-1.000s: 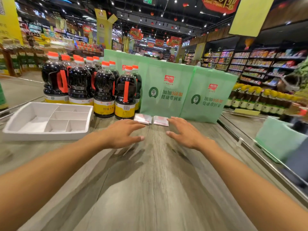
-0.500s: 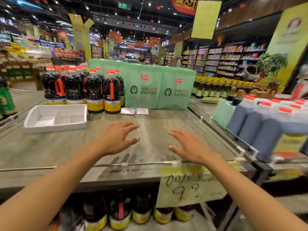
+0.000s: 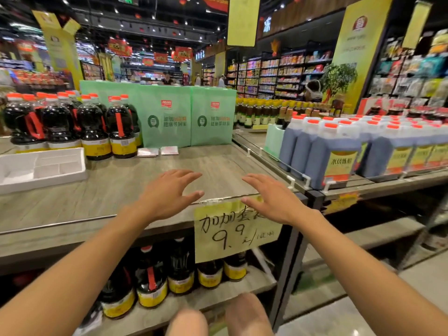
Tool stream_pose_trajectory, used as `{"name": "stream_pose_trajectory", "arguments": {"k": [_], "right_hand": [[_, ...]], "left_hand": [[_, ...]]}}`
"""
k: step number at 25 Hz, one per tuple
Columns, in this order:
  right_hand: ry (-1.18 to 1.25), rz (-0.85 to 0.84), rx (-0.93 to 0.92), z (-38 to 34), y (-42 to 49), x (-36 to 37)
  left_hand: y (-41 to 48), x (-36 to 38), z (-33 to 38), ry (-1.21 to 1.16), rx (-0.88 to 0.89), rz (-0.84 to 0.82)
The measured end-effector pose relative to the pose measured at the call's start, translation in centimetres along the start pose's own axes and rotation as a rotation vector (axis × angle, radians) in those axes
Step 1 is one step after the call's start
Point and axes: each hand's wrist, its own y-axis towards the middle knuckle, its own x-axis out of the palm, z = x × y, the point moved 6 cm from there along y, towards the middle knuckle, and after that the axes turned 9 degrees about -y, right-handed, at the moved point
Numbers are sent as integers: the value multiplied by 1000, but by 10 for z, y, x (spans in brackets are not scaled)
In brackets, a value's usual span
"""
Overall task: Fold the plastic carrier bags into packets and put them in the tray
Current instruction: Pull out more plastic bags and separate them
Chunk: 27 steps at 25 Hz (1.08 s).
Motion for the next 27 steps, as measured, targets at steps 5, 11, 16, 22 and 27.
{"name": "stream_pose_trajectory", "arguments": {"k": [5, 11, 16, 22, 27], "right_hand": [[-11, 31, 6, 16, 9, 2], [9, -25, -36, 42, 73, 31], [46, -81, -89, 68, 132, 65], [169, -113, -58, 85, 142, 66], [108, -134, 26, 107, 133, 23]], "left_hand": [[26, 11, 2, -33, -7, -20], [85, 26, -24, -29, 1, -40], [137, 46, -43, 6, 32, -74], [168, 65, -44, 48, 50, -208], [190, 29, -29, 62, -43, -271]]}}
